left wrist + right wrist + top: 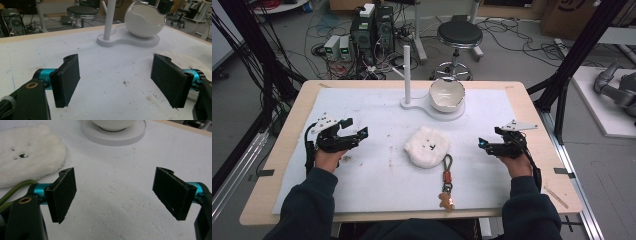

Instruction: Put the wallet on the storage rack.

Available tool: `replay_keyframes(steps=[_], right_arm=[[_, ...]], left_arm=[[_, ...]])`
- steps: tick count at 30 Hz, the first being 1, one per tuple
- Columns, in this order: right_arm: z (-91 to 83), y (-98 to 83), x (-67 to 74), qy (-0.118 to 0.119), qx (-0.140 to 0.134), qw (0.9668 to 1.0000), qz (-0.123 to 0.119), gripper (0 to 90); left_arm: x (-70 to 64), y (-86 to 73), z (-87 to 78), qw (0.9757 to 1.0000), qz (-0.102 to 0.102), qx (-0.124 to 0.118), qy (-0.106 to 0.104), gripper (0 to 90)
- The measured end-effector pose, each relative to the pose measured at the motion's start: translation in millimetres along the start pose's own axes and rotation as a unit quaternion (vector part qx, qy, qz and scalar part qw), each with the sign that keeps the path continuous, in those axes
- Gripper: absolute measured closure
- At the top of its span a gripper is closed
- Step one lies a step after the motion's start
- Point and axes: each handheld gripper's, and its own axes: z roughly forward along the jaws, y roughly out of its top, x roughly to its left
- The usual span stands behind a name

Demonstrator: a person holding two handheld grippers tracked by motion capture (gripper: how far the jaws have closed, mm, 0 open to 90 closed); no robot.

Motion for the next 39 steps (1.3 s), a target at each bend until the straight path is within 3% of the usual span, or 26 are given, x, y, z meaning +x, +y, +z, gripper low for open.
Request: replay_keyframes(steps=[12,15,20,22,27,32,34,36,38,39], right_arm=[[6.6,-2.3,0.6,0.016,0.008,0.9998,0.007,19.4],[10.6,-1.5,5.1,0.038,0.008,0.9991,0.019,19.5],[22.4,6.1,19.0,0.07,0.007,0.9975,0.007,20.8],[29.0,9.1,23.4,0.085,0.013,0.9963,0.008,31.0],[51.6,15.8,39.4,0.122,0.036,0.9919,-0.004,35.2],[77.2,22.7,53.4,0.163,0.056,0.985,0.003,35.4],[88.2,25.0,59.1,0.176,0.069,0.982,0.005,31.5],[99.0,25.3,65.3,0.175,0.101,0.9793,-0.002,31.6],[101.7,26.7,67.8,0.168,0.111,0.9794,-0.015,34.0],[101.5,27.5,67.3,0.169,0.114,0.9788,-0.015,40.7]], left_arm=[[-23.8,-3.3,29.9,0.998,0.007,0.054,-0.033,25.8],[-25.8,-4.3,32.3,0.9975,0.012,0.06,-0.036,26.4],[-25.3,-4.2,29.8,0.9971,0.018,0.065,-0.036,26.4],[-25.0,-4.8,28.8,0.9969,0.018,0.067,-0.036,26.4],[-24.7,-7.3,28.5,0.9965,0.013,0.075,-0.036,26.4],[-24.4,-8.8,29.0,0.9961,0.013,0.079,-0.038,26.4],[-24.4,-9.2,29.9,0.9961,0.011,0.078,-0.04,26.7],[-24.3,-9.8,31.0,0.9958,0.012,0.08,-0.042,27.0],[-24.8,-10.4,31.9,0.9954,0.012,0.084,-0.044,27.0],[-25.1,-10.4,31.7,0.9951,0.014,0.087,-0.046,27.1]])
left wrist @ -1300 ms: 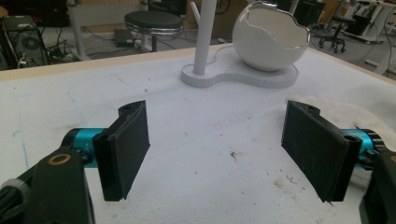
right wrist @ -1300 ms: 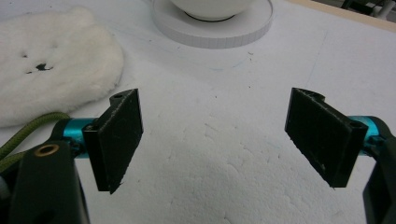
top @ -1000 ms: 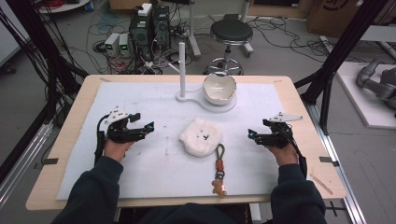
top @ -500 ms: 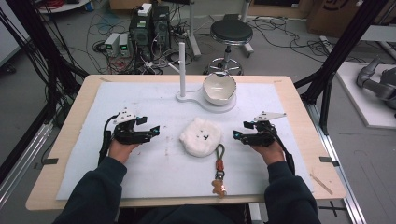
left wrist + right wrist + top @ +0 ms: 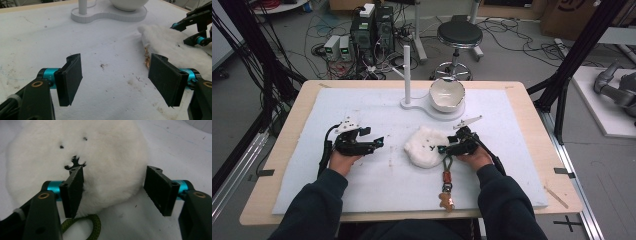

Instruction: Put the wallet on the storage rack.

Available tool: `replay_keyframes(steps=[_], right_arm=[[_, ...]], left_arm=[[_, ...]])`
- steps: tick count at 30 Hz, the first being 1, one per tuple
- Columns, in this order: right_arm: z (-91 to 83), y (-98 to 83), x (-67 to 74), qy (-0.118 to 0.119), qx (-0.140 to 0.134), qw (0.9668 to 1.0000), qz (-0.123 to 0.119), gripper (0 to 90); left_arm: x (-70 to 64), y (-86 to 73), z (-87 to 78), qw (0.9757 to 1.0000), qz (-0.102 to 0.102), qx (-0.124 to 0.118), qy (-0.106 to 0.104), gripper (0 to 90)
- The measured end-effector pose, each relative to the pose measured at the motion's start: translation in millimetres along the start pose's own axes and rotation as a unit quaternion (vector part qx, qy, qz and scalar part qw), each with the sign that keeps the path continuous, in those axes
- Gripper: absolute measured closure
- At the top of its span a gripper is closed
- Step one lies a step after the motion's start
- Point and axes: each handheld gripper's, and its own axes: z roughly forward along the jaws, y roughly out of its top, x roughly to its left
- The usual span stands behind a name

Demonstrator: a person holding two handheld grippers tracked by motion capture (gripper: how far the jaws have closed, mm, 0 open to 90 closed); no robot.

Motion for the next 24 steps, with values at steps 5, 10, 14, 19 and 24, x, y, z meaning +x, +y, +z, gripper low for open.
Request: replay_keyframes(steps=[5,10,14,19,24], right_arm=[[-7.9,1.6,2.0,-0.003,-0.005,0.9997,-0.024,76.1],[-18.3,5.4,10.7,-0.005,-0.049,0.9967,-0.064,81.2],[-32.8,9.1,23.6,-0.003,-0.115,0.9881,-0.102,81.9],[-41.9,11.7,34.4,0.003,-0.165,0.9793,-0.117,82.3],[-45.6,15.7,43.2,0.022,-0.199,0.9717,-0.125,82.8]], left_arm=[[-2.7,0.0,0.0,1.0,0.005,0.003,-0.005,27.1],[-8.0,-0.4,1.4,0.9992,-0.001,0.0,-0.039,31.9],[-14.0,0.5,6.1,0.9976,-0.003,-0.01,-0.069,31.8],[-29.4,4.4,18.0,0.9942,0.01,-0.016,-0.105,29.5],[-41.5,4.9,31.8,0.9916,0.024,0.001,-0.127,29.5]])
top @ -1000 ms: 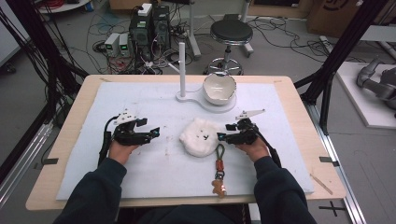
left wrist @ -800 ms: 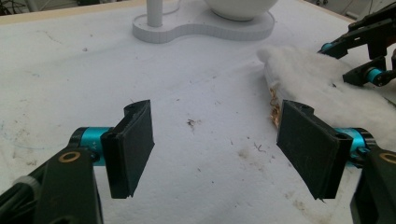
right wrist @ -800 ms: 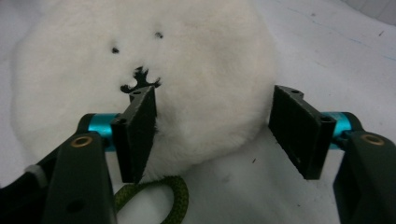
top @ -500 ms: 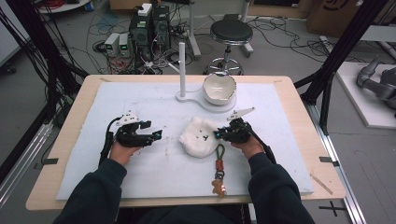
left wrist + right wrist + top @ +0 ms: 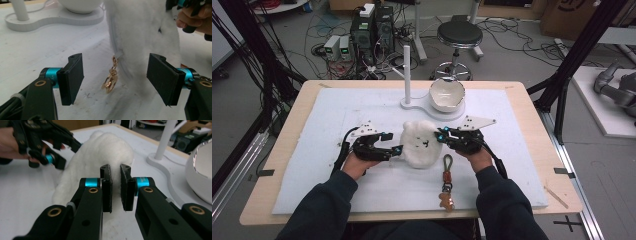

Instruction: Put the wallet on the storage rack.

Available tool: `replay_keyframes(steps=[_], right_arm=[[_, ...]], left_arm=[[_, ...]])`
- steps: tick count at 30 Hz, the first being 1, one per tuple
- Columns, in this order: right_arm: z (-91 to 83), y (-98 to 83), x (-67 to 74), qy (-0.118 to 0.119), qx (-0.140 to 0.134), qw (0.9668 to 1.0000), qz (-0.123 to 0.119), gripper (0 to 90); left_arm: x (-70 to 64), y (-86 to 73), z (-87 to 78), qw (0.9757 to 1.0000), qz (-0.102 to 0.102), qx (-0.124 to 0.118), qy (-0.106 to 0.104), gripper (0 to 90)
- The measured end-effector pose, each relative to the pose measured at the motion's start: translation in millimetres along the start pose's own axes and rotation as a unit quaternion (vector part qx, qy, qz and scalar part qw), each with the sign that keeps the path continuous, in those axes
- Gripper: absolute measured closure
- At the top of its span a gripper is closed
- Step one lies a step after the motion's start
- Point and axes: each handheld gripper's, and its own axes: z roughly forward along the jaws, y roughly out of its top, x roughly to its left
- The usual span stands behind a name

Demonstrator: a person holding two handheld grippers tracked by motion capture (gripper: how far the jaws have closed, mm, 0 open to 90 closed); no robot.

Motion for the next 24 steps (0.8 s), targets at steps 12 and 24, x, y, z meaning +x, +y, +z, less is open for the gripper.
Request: replay_keyframes(steps=[12,24], right_arm=[[15.2,-1.9,5.7,0.025,0.031,0.9992,-0.001,71.0],[26.8,-12.2,-4.3,0.067,0.08,0.9938,0.038,66.5]], left_arm=[[-8.8,1.2,-0.6,0.9967,0.073,0.023,0.028,77.8],[-13.9,3.1,-5.2,0.9937,0.111,-0.005,-0.009,78.1]])
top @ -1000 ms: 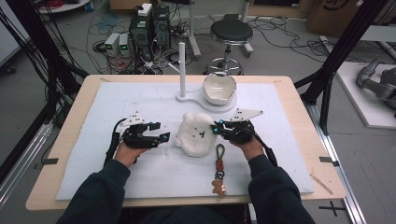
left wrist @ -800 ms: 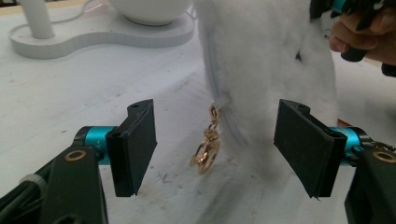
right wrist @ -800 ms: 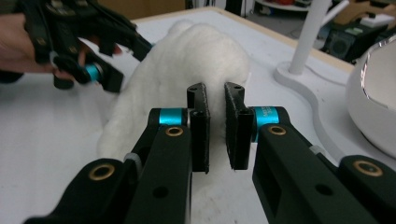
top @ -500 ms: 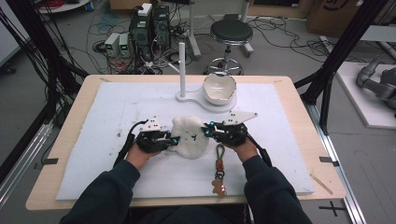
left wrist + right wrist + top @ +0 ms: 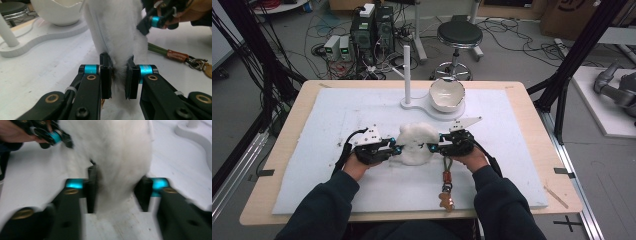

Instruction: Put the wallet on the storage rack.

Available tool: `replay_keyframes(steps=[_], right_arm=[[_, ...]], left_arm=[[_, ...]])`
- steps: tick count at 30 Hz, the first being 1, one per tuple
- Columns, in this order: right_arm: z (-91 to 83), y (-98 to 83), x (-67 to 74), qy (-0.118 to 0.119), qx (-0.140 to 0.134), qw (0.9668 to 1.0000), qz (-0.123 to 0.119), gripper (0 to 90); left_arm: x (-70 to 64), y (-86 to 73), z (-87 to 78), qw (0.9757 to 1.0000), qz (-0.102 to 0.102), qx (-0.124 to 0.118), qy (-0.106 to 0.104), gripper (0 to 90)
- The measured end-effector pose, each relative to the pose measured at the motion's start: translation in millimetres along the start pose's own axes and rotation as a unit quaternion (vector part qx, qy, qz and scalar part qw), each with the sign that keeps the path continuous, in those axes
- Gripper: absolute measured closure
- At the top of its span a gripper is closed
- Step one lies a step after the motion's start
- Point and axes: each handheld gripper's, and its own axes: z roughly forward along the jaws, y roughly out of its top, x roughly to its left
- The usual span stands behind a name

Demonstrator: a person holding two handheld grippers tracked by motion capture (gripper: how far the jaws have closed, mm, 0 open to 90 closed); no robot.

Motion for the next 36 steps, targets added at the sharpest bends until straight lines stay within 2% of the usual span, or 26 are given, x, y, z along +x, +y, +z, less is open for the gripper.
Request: replay_keyframes(steps=[1,3,5,6,9,10,13,16,19,22,25,28,30,33,34,35,36], right_arm=[[-1.8,0.7,1.1,0.001,-0.001,1.0,-0.006,73.4],[-5.6,2.3,2.4,-0.002,-0.01,0.9995,-0.029,77.5],[-8.1,4.2,6.5,-0.021,-0.016,0.9977,-0.062,78.7],[-8.6,4.6,7.8,-0.027,-0.015,0.9968,-0.074,78.8],[-10.1,5.5,11.9,-0.043,-0.019,0.9935,-0.104,78.7],[-11.2,6.0,12.8,-0.052,-0.024,0.9913,-0.119,78.7],[-15.5,7.1,12.6,-0.075,-0.033,0.9863,-0.143,78.7],[-22.3,8.3,8.5,-0.096,-0.046,0.9826,-0.152,78.7],[-30.6,9.9,1.7,-0.112,-0.055,0.9809,-0.149,78.6],[-41.0,18.5,-6.9,-0.136,-0.061,0.9767,-0.155,78.7],[-51.8,29.2,-15.2,-0.16,-0.076,0.9715,-0.157,78.7],[-64.1,43.8,-26.2,-0.196,-0.079,0.9633,-0.166,78.7],[-70.6,52.6,-34.2,-0.216,-0.077,0.9588,-0.168,78.6],[-77.7,63.1,-46.7,-0.25,-0.07,0.9503,-0.173,78.6],[-79.1,66.1,-50.9,-0.259,-0.065,0.9481,-0.173,78.6],[-79.9,68.2,-55.1,-0.27,-0.063,0.9443,-0.178,78.6],[-80.5,70.1,-59.5,-0.279,-0.059,0.9417,-0.178,78.5]], left_arm=[[0.7,-0.1,-0.1,1.0,-0.003,0.002,0.001,77.7],[3.2,-0.6,0.4,0.9995,-0.028,0.006,0.01,72.3],[7.1,-1.7,0.6,0.998,-0.058,0.013,0.023,57.8],[9.6,-2.6,-0.2,0.9969,-0.072,0.013,0.029,53.7],[15.8,-3.3,-5.0,0.9947,-0.09,0.007,0.048,46.1],[16.9,-3.2,-6.5,0.994,-0.095,0.003,0.053,44.2],[21.1,-3.4,-12.0,0.9918,-0.107,-0.006,0.07,40.9],[24.9,-3.7,-19.4,0.989,-0.119,-0.02,0.085,38.1],[28.1,-4.0,-26.4,0.9868,-0.127,-0.036,0.093,38.1],[32.5,-5.2,-32.9,0.9849,-0.133,-0.039,0.104,36.5],[37.0,-5.8,-39.9,0.9844,-0.132,-0.037,0.11,32.6],[45.2,-8.3,-51.3,0.9814,-0.139,-0.042,0.126,24.6],[50.5,-11.1,-58.0,0.9792,-0.146,-0.044,0.134,24.5],[55.4,-14.9,-63.8,0.9759,-0.157,-0.05,0.143,24.6],[56.2,-15.7,-64.7,0.9757,-0.157,-0.049,0.144,24.5],[56.3,-16.1,-65.1,0.9757,-0.158,-0.047,0.145,24.5],[56.3,-16.3,-64.8,0.9756,-0.159,-0.046,0.144,24.6]])
